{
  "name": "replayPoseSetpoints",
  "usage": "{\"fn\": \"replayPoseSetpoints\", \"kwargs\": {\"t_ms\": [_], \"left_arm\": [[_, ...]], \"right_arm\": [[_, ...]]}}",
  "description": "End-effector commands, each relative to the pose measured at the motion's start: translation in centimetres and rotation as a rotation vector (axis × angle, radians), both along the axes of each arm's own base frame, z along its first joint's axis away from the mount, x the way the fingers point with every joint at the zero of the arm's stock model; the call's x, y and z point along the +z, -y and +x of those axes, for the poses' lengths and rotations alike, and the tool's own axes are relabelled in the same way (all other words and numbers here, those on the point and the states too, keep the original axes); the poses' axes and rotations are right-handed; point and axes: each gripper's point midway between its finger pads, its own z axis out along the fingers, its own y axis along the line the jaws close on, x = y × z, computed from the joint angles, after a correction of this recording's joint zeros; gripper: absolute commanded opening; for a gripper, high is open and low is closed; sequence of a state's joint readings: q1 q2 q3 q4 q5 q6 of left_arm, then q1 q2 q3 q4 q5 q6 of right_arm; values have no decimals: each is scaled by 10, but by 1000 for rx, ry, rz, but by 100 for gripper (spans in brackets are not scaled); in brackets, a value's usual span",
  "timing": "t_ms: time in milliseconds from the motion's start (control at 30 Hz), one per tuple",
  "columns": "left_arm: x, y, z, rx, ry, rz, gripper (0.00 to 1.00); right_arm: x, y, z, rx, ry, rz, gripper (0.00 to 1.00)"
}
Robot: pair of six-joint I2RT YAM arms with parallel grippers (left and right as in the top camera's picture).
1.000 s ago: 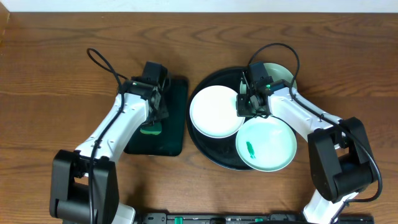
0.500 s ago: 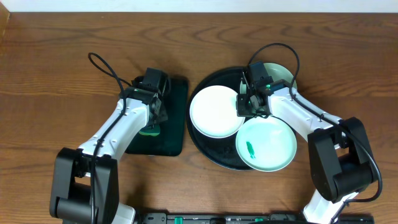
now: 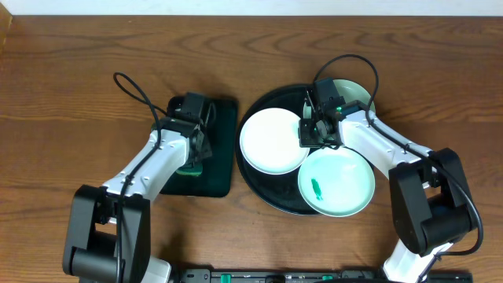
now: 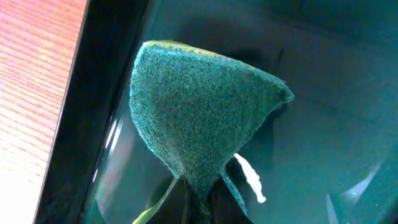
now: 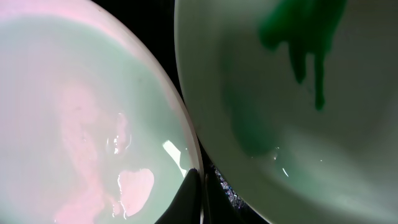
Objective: Clean dirty plates on tray and stack at the side
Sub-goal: 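Carry the sponge back and lower it into the dark green tray, then open left gripper, release sponge, and retract left arm to the side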
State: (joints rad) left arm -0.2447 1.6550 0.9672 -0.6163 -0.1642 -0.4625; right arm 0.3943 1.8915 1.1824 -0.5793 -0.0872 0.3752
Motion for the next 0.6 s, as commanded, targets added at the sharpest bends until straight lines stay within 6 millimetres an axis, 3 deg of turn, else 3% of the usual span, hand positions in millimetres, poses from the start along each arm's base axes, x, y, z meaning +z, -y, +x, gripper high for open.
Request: {"fn": "replayPoseSetpoints", "kwargs": {"t_ms": [0,33,200,267,367,567], "left_arm": [[0,-6,0,-7,5,30,8],[0,-6,0,-7,5,30,10],[1,-6,1,-7,9,30,42],[6,-5,4,-7,18,27,44],[24,-4,12,-8,46,21,46],[87,-12,34,28,198,-10,62]], "right_arm": [[-4,-12,-7,32,-21,30,1],[-4,-12,-7,32,-21,30,1],[-4,-12,-7,32,-21,30,1],[-3,-13,-7,32,-20,30,1],[-4,-12,-7,32,-21,30,1],[-3,-12,-7,31,-20,30,1]]}}
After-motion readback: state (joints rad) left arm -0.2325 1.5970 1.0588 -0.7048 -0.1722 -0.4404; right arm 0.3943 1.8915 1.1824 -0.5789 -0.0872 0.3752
